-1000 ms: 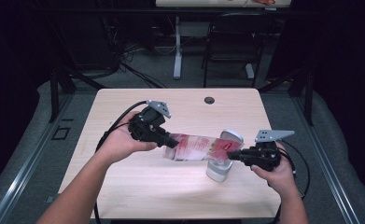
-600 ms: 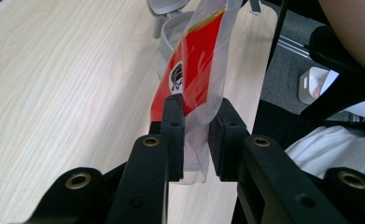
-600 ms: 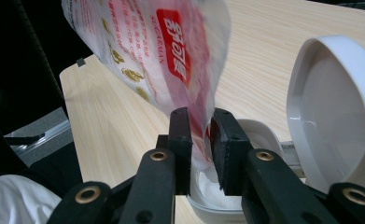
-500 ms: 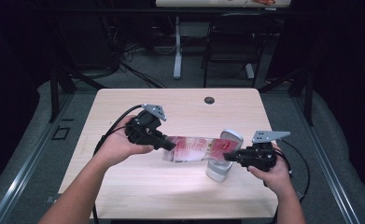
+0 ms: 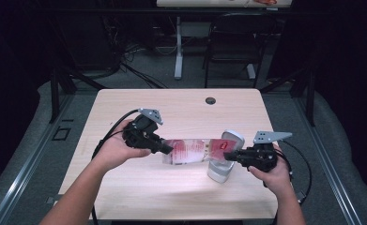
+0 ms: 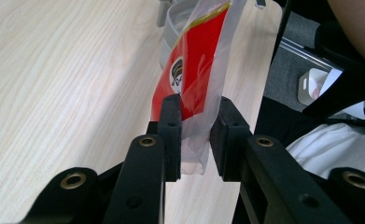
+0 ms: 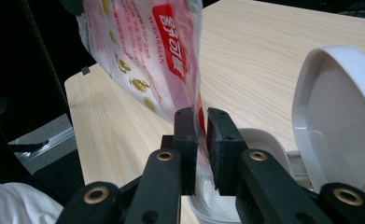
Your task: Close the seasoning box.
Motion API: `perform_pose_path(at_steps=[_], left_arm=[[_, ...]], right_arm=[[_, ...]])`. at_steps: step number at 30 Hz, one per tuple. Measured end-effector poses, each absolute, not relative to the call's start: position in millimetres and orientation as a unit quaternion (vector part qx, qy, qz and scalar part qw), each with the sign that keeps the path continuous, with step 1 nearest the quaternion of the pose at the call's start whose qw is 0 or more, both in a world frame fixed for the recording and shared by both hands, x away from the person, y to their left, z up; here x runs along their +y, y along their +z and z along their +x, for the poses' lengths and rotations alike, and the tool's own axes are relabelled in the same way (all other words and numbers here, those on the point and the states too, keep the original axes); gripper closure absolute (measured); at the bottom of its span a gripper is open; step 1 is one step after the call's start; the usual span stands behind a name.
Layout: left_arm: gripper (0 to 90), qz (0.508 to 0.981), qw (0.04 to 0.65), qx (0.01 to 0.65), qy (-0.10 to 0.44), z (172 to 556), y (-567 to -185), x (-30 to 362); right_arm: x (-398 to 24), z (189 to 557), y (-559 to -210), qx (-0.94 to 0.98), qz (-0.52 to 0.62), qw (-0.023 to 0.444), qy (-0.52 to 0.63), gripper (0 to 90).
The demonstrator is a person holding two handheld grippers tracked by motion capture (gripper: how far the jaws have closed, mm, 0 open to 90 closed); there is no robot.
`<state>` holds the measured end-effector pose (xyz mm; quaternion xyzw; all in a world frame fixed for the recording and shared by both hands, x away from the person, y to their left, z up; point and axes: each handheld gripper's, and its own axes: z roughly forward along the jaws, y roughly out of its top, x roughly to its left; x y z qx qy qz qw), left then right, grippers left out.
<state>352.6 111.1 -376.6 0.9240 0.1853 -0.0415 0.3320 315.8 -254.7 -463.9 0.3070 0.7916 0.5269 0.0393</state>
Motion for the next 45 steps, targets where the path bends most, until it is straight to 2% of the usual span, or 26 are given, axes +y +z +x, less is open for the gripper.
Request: perform_pose_path(at_steps=[33, 45], left_arm=[[73.9, 0.909, 0.353, 0.215, -0.052, 350.1, -422.7, 133.3], [67.5, 0.91, 0.356, 0.21, -0.039, 347.9, -424.0, 130.9]], right_arm=[[-245.1, 311.7, -455.5, 0.781, 0.3, 0.054, 0.545, 87.9], [-246.3, 309.5, -453.0, 0.788, 0.286, 0.051, 0.543, 90.0]])
